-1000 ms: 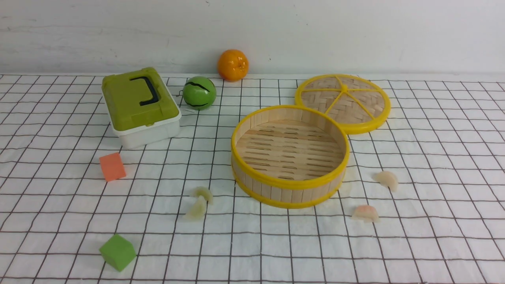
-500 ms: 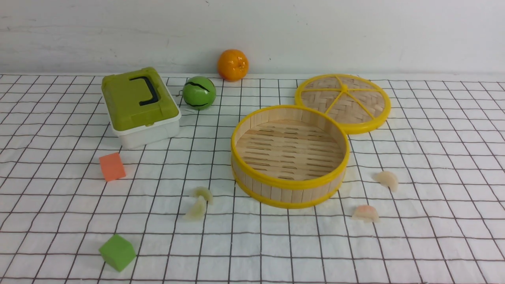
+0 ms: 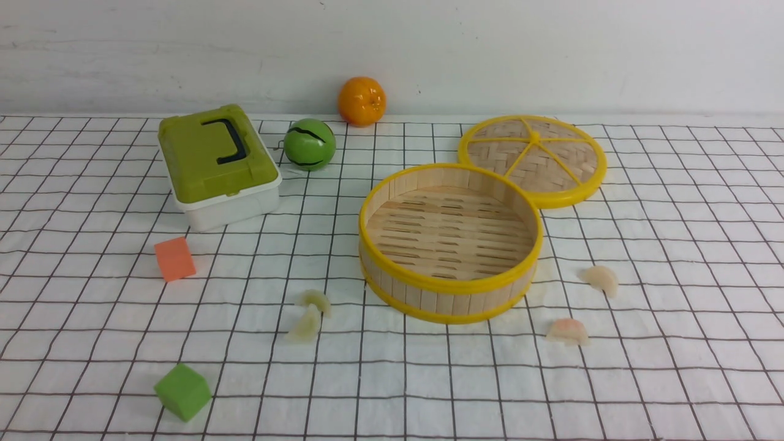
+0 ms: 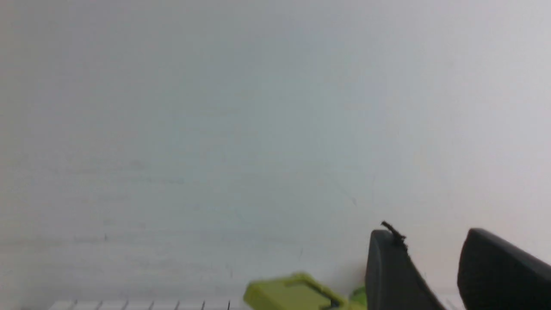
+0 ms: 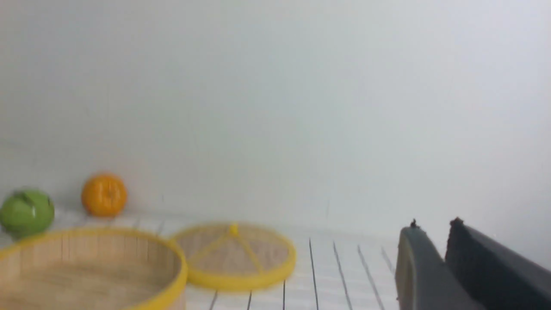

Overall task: Put the dumplings into the steamer on the table with the white tablecloth.
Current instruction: 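Reach for and grasp a dumpling on the table with the left gripper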

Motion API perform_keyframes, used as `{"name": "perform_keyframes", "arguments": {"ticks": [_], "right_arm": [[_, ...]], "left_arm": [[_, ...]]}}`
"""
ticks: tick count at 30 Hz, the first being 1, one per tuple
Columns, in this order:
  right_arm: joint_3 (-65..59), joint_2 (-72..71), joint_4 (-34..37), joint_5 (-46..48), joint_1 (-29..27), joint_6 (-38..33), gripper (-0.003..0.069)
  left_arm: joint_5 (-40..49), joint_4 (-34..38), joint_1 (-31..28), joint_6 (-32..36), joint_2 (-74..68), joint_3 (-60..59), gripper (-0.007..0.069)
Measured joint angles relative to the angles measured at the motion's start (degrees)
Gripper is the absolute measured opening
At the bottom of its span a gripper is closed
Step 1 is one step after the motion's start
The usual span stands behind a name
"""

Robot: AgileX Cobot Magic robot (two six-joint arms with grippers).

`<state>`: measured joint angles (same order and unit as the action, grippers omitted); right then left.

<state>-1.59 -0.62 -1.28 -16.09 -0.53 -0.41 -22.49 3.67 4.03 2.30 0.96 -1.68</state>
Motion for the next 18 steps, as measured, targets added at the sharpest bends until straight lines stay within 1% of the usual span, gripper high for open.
{"name": "perform_keyframes", "arguments": {"ticks": [1, 2, 5, 6, 7, 8, 9, 10, 11, 12, 13, 15, 16, 17, 18], "right_arm": [[0.00, 0.00, 0.00, -3.48, 0.00, 0.41, 0.0110], [0.00, 0.00, 0.00, -4.83, 0.00, 0.41, 0.0111], [0.00, 0.00, 0.00, -13.25, 0.00, 4.74, 0.0114], [0.00, 0.00, 0.00, -14.77, 0.00, 6.71, 0.0114], [0.00, 0.00, 0.00, -17.90, 0.00, 11.70, 0.0114], [0.00, 0.00, 0.00, -18.39, 0.00, 13.88, 0.0114], [0.13, 0.00, -0.06, -18.39, 0.00, 16.48, 0.0115], [0.55, 0.00, -0.06, -17.80, 0.00, 18.57, 0.0115], [1.57, 0.00, -0.23, -16.47, 0.00, 20.15, 0.0115], [3.16, 0.16, -0.45, -14.56, 0.00, 21.11, 0.0111], [4.84, 0.55, -0.62, -12.76, 0.00, 21.42, 0.0101], [9.87, 2.05, -1.58, -7.47, 0.00, 21.65, 0.0060], [10.95, 2.30, -1.84, -6.26, 0.00, 21.65, 0.0054], [15.24, 4.55, -3.07, -0.88, 0.00, 21.08, 0.0009], [15.75, 5.21, -3.28, -0.18, 0.00, 20.78, 0.0004]], "left_arm": [[-2.65, 0.00, 0.00, -0.32, 0.00, 0.00, 0.0237], [-3.50, 0.00, 0.00, -0.60, 0.00, 0.00, 0.0237], [-8.59, 0.00, 0.00, -5.56, 0.00, 0.00, 0.0238], [-9.92, 0.00, 0.00, -8.32, 0.00, 0.00, 0.0238], [-11.92, 0.00, 0.00, -15.82, 0.00, 0.00, 0.0238], [-12.02, -0.06, 0.00, -19.30, 0.00, 0.24, 0.0238], [-11.20, -0.54, 0.00, -23.26, 0.00, 1.16, 0.0234], [-9.56, -1.26, 0.00, -25.85, 0.00, 2.45, 0.0227], [-7.37, -3.04, 0.00, -28.56, -0.28, 5.34, 0.0206], [-4.85, -4.89, 0.00, -29.79, -1.28, 8.51, 0.0181], [-1.72, -6.48, 0.00, -30.44, -2.94, 11.41, 0.0156], [5.79, -9.95, 0.00, -31.07, -7.83, 19.27, 0.0083], [6.56, -10.53, 0.00, -31.08, -8.41, 20.82, 0.0067], [12.46, -12.51, 0.00, -31.14, -14.40, 26.60, 0.0006], [12.46, -12.51, 0.00, -31.14, -14.40, 26.60, 0.0006]]}}
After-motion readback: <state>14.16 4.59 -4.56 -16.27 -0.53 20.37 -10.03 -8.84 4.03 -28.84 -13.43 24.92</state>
